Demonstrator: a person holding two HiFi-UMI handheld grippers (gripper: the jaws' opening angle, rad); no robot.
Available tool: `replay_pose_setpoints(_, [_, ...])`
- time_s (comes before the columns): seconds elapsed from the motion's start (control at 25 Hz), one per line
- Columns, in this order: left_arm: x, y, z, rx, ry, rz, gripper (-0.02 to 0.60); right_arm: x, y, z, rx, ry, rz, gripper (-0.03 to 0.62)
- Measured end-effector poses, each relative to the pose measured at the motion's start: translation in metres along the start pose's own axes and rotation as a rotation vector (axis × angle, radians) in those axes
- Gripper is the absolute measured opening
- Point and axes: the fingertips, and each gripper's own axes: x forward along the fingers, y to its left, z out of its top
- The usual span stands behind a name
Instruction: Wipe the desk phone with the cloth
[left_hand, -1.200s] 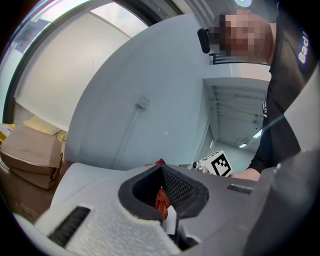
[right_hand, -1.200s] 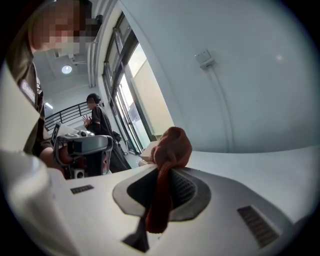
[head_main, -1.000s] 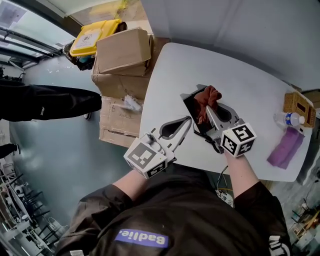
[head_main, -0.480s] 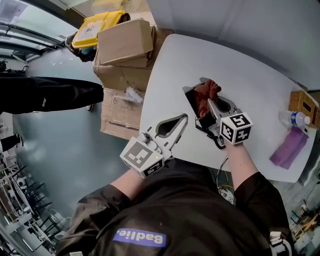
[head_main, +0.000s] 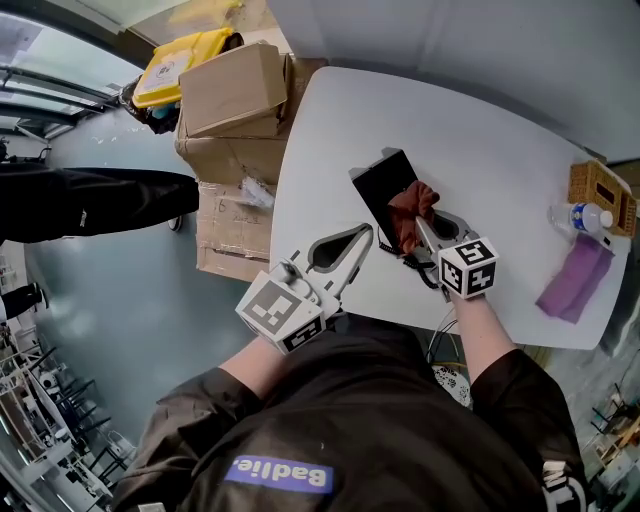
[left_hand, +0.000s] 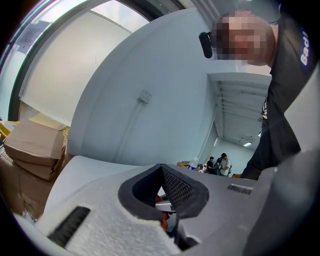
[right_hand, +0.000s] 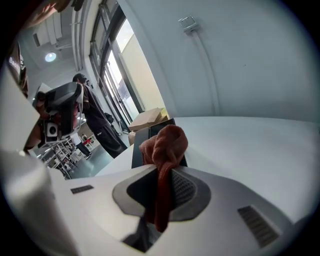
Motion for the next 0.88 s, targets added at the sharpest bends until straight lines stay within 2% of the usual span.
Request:
replay_pose_setpoints(0.24, [0.004, -0.005, 0.004, 0.006, -0.010, -0.015, 0.014, -0.017, -0.009, -0.034, 0.016, 0.066, -0.031, 0.049])
replay_pose_setpoints(0.4, [-0.003, -0.006, 0.010, 0.007, -0.019, -0.008, 0.014, -0.025, -0.003, -0.036, 0.015, 0.095, -0.030, 0.049])
replay_pose_setpoints(0.52, [-0.014, -0.003, 0.018, 0.010, -0.029, 0.006, 0.014, -0.026, 0.017, -0.012, -0.007, 0.059, 0.010, 0.049])
replay_pose_setpoints(0.72, [-0.034, 0.006, 0.032, 0.025, -0.049, 0.050, 0.014, -0.006, 0.056, 0.059, -0.071, -0.053, 0.097, 0.049])
replay_pose_setpoints(0.88, [-0.049, 0.013, 0.031, 0.022, -0.056, 0.098, 0.014, 0.029, 0.067, 0.087, -0.088, -0.072, 0.136, 0.048])
